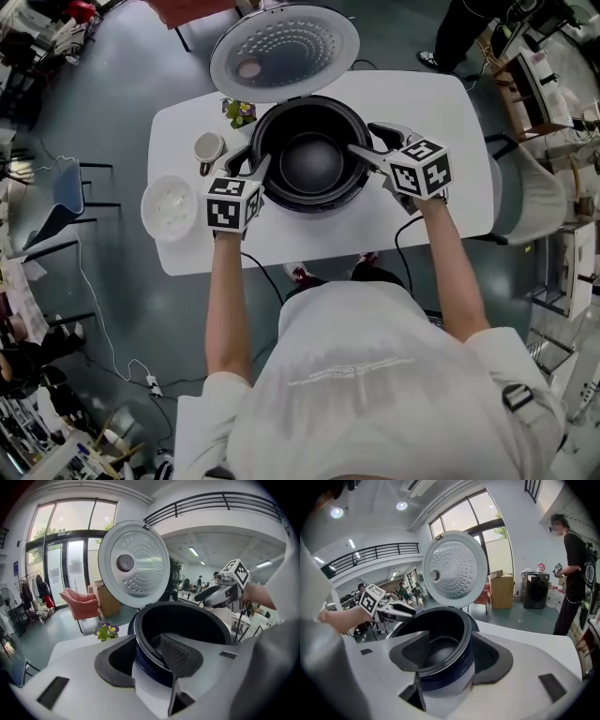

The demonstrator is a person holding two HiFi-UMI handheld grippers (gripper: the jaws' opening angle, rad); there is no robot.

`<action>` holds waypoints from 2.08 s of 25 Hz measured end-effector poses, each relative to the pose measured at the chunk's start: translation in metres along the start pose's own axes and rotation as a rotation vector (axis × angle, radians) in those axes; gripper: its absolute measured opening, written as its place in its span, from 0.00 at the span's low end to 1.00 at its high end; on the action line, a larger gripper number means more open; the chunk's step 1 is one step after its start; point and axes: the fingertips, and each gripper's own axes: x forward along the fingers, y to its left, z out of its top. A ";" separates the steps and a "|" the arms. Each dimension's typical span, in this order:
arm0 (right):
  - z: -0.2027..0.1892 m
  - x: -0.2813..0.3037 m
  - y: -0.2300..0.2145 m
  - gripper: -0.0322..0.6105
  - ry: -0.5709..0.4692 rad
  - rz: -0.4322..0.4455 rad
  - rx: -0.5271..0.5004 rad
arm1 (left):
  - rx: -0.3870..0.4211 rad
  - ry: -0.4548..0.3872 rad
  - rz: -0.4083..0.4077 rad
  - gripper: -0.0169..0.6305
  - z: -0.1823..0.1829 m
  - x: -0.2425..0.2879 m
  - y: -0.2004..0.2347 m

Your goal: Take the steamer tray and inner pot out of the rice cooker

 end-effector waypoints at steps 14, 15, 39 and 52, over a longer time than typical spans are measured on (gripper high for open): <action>-0.025 0.021 -0.006 0.51 0.076 -0.012 0.029 | -0.010 0.042 -0.027 0.42 -0.011 0.004 -0.008; -0.024 0.021 -0.006 0.51 0.076 -0.011 0.028 | -0.008 0.046 -0.031 0.44 -0.011 0.004 -0.009; -0.026 0.025 -0.015 0.29 0.029 -0.067 0.132 | -0.032 0.019 0.098 0.30 -0.014 0.005 -0.004; 0.000 0.001 -0.005 0.23 -0.032 -0.110 0.115 | -0.151 -0.104 0.134 0.19 0.005 -0.017 0.003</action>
